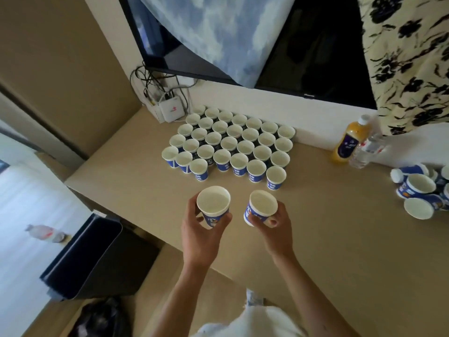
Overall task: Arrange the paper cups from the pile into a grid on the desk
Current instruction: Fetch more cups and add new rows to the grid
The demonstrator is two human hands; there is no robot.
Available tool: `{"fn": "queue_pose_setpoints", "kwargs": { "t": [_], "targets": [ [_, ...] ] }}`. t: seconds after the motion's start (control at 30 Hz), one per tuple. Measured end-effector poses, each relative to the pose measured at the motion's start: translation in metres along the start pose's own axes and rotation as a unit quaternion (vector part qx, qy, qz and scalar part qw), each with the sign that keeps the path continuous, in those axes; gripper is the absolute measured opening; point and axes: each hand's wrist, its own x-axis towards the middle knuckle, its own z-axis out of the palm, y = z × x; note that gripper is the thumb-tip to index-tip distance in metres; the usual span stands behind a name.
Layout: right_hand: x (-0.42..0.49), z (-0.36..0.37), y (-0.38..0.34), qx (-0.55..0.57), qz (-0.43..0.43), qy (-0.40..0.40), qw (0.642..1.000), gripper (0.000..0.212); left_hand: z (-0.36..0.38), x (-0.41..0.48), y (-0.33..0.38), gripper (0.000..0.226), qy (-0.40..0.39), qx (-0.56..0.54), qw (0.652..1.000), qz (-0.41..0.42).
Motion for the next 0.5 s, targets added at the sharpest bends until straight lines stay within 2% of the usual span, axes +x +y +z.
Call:
{"fn": "queue_pose_setpoints", "kwargs": {
  "t": [0.27, 0.5],
  "targets": [
    [0.042, 0.052, 0.030, -0.041, 0.049, -0.016, 0.998, 0.067, 0.003, 0.066, -0.024, 0.059, -0.013, 0.012, 1.000, -0.025],
    [0.072, 0.094, 0.046, -0.074, 0.056, 0.017, 0.996, 0.067, -0.004, 0.121, -0.055, 0.062, -0.065, 0.006, 0.997, -0.049]
  ]
}}
